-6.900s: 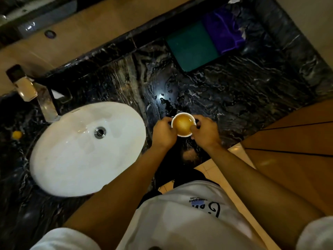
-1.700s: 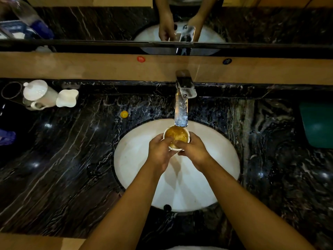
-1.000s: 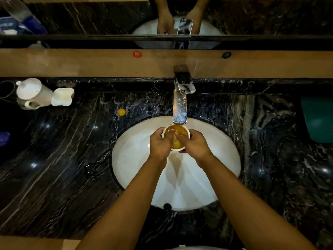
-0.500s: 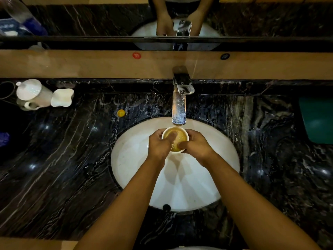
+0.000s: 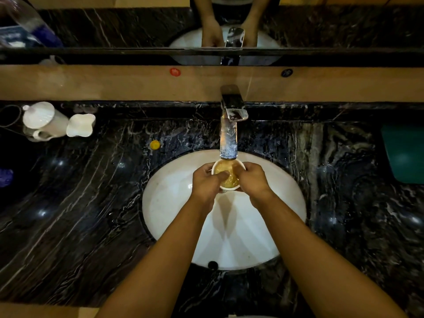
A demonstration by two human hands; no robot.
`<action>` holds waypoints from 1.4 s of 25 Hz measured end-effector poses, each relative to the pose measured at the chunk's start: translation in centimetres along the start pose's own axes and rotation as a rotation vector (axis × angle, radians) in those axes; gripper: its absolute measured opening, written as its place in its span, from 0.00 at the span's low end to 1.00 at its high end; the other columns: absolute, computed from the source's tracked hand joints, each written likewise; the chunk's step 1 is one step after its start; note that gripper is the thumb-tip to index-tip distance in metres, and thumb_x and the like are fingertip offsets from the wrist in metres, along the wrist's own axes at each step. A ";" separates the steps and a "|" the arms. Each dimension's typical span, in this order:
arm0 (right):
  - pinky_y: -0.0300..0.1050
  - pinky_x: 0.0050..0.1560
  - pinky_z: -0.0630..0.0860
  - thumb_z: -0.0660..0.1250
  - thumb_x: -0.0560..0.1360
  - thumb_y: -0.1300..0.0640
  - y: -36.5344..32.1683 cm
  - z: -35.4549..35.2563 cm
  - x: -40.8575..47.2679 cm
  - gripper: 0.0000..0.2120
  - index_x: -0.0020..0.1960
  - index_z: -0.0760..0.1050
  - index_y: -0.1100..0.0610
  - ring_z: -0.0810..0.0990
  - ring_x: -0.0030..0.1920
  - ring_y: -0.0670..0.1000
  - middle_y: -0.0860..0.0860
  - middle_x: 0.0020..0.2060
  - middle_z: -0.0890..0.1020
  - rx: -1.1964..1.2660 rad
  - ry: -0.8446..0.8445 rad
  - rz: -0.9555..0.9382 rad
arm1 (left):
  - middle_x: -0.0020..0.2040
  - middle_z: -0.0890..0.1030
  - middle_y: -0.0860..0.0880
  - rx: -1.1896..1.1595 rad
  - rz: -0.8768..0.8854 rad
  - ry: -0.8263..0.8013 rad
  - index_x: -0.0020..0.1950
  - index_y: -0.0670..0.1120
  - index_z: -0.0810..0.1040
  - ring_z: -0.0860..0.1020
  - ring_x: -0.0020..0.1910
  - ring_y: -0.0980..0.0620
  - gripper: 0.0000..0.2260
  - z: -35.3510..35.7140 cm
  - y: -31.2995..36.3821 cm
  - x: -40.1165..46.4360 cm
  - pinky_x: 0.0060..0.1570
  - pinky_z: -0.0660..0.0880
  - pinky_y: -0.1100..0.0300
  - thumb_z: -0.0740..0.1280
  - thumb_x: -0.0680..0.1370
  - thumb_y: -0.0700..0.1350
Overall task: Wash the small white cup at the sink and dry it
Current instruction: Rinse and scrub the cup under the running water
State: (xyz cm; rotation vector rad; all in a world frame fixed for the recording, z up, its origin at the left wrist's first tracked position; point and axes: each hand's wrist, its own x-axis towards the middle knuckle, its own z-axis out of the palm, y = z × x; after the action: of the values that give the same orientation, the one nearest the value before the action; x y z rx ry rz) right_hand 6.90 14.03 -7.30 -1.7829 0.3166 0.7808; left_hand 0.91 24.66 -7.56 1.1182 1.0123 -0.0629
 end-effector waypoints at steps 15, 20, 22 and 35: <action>0.42 0.24 0.75 0.61 0.83 0.57 1.2 0.0 0.7 0.11 0.55 0.79 0.62 0.80 0.24 0.52 0.59 0.40 0.85 -0.096 0.038 -0.068 | 0.55 0.84 0.39 -0.037 -0.041 -0.063 0.56 0.46 0.81 0.83 0.54 0.33 0.18 -0.3 0.6 1.1 0.56 0.77 0.29 0.66 0.73 0.27; 0.47 0.32 0.80 0.62 0.82 0.62 1.5 0.3 0.6 0.10 0.60 0.77 0.60 0.86 0.42 0.58 0.58 0.51 0.85 0.095 0.069 -0.031 | 0.56 0.85 0.44 -0.068 0.016 -0.034 0.59 0.49 0.80 0.84 0.53 0.41 0.26 0.8 -0.3 1.0 0.48 0.82 0.41 0.65 0.70 0.24; 0.44 0.30 0.81 0.65 0.78 0.66 1.3 0.0 0.4 0.10 0.59 0.76 0.58 0.86 0.44 0.57 0.56 0.51 0.84 0.161 -0.002 -0.008 | 0.52 0.86 0.46 -0.010 0.074 0.040 0.55 0.49 0.81 0.86 0.44 0.50 0.17 0.9 -0.4 1.4 0.33 0.83 0.56 0.69 0.74 0.29; 0.56 0.37 0.86 0.59 0.82 0.64 1.1 0.0 1.1 0.11 0.57 0.79 0.63 0.86 0.46 0.62 0.62 0.52 0.85 0.067 -0.052 0.009 | 0.56 0.85 0.42 0.019 0.027 -0.144 0.62 0.44 0.80 0.85 0.52 0.41 0.27 -0.8 -0.4 2.4 0.48 0.83 0.43 0.66 0.69 0.22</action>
State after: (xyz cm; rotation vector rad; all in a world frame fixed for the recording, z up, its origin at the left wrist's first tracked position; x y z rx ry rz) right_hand 7.11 13.85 -8.82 -1.6963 0.3137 0.8126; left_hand 1.62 26.08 -9.55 1.1282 0.8699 -0.1300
